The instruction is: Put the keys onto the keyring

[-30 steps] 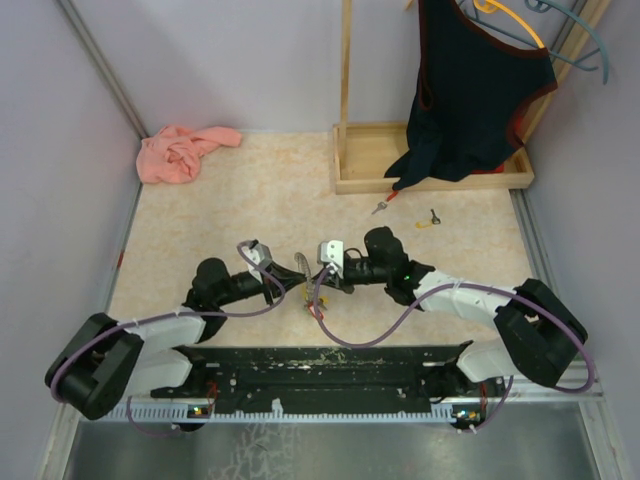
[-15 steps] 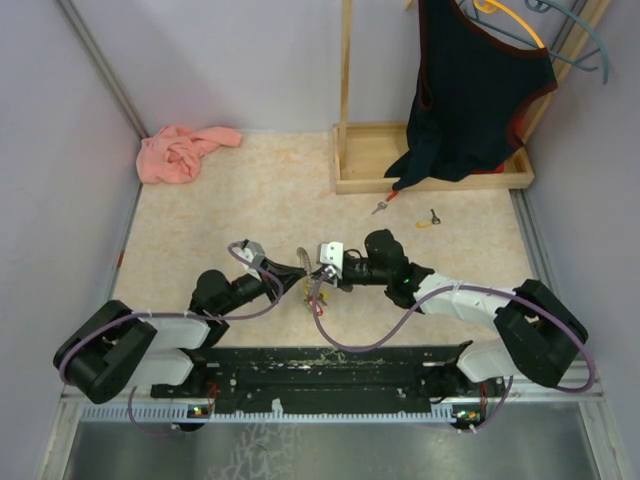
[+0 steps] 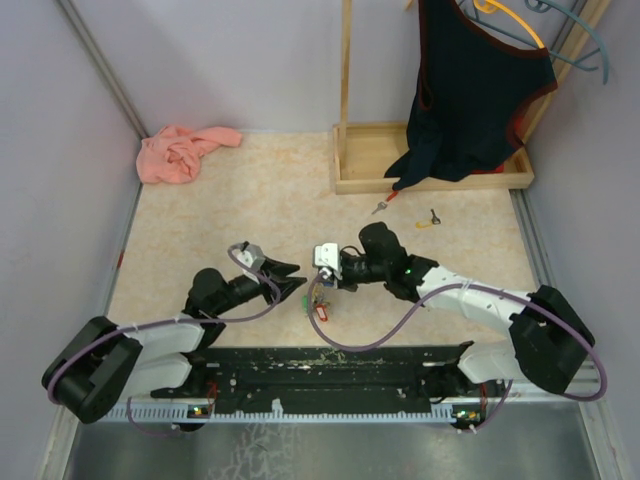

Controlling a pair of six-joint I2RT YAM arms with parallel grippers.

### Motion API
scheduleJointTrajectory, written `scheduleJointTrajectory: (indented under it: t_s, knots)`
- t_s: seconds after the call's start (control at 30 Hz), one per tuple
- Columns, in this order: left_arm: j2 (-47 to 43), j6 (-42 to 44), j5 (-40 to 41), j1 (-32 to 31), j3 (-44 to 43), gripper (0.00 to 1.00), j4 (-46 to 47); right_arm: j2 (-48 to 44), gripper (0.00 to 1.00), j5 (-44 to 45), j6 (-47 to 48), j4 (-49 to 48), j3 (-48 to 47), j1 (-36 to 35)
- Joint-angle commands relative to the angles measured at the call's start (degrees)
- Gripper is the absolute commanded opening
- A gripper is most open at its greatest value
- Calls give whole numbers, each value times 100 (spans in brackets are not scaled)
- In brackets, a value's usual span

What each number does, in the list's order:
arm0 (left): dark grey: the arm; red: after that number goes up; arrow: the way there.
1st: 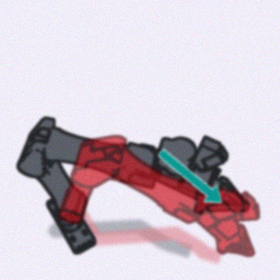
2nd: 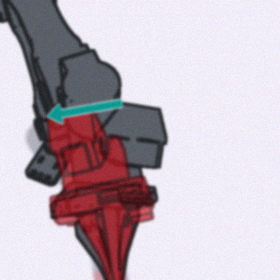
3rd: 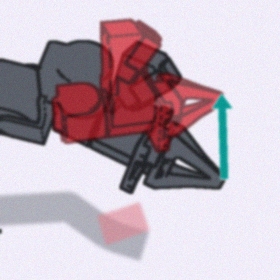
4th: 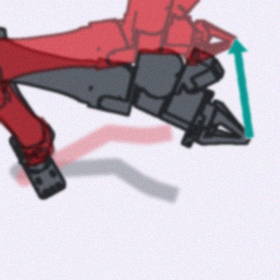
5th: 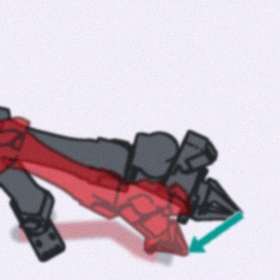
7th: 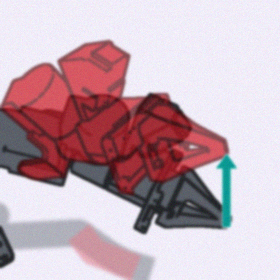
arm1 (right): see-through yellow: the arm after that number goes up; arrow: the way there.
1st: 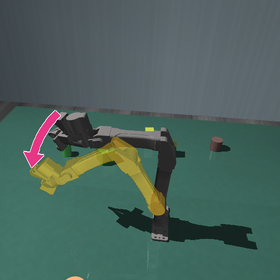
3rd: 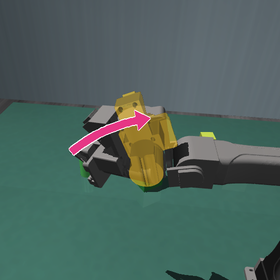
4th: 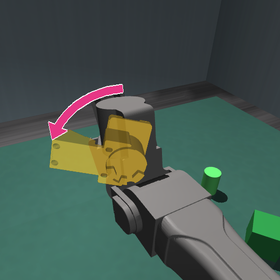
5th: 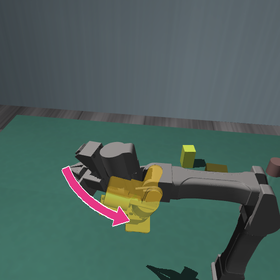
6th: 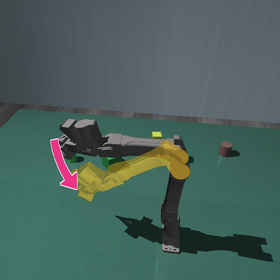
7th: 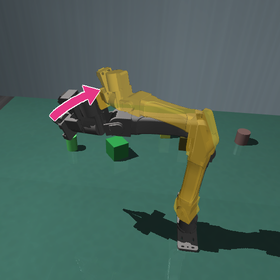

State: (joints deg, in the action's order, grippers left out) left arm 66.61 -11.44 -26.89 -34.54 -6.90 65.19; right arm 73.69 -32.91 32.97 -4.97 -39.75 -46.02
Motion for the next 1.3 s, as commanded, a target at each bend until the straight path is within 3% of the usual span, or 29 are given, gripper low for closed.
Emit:
scheduleJointTrajectory:
  t_s: [0.0,0.33,0.57,0.8,1.03,1.1,1.2,1.27]
  knots:
    - [-44,731,-934,72,-259,49,-646,-173,0,-285,413,461,-513,-39]
    - [738,1699,-2270,308,-629,55,-522,-157,0,-457,715,783,-686,-39]
    - [1238,2090,-3000,308,-1071,52,-783,-126,0,-489,745,777,-701,-39]
    - [1560,2170,-3278,308,-1296,36,-984,-144,0,-523,738,753,-734,-41]
    - [1671,2217,-3321,308,-1399,27,-1114,-144,0,-593,739,751,-745,-40]
    - [1722,2186,-3371,308,-1419,20,-1114,-144,0,-606,730,748,-758,-39]
    - [1763,2153,-3348,301,-1434,2,-1115,-151,0,-605,719,773,-764,-39]
    - [1694,2085,-3146,308,-1371,1,-1078,-208,0,-514,689,767,-713,-39]
